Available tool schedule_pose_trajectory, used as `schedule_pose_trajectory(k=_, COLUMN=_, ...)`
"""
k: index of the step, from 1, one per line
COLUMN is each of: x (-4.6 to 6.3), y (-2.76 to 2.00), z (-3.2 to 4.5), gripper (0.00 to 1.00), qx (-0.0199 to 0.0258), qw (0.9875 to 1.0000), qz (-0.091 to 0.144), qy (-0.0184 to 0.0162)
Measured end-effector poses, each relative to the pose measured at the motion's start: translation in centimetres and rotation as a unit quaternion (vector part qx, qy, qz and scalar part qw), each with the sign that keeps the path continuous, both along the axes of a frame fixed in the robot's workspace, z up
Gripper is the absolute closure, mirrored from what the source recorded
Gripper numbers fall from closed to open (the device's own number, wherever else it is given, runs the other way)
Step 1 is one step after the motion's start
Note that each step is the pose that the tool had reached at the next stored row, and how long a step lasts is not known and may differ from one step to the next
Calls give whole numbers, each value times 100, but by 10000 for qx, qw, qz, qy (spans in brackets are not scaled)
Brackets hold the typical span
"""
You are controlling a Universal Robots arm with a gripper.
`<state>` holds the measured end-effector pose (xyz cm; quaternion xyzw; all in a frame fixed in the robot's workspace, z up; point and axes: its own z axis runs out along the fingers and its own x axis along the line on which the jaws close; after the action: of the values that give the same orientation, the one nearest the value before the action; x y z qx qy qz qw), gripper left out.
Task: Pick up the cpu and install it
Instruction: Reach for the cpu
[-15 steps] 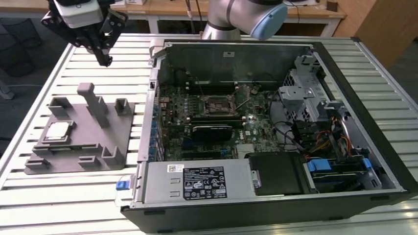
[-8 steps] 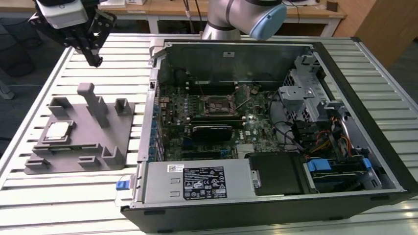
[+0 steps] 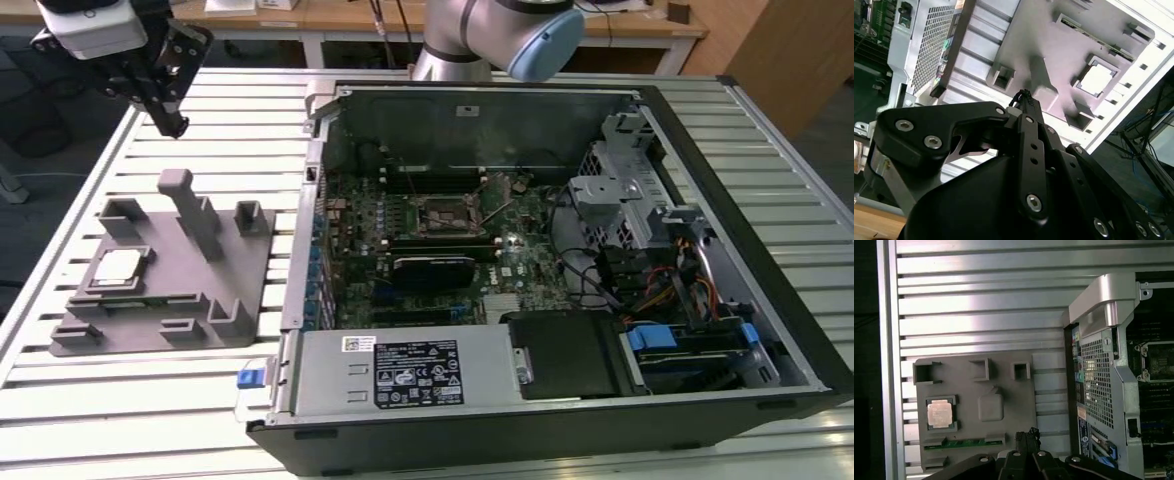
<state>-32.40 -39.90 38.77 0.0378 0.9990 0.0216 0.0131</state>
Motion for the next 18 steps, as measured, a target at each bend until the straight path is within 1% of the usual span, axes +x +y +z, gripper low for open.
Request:
schedule_pose_trajectory(k=7, x=-114, y=-33, z=-20, gripper=89, qx=0, qw=10000, qz=15, qy=5)
schedule_pose_trajectory(k=10, x=-185, y=-45, z=-27, gripper=89, qx=0, qw=10000, qz=20, qy=7)
schedule_pose_trajectory(k=18, x=-394, y=-47, z=-42, gripper=89, qx=1, qw=10000, qz=23, qy=9)
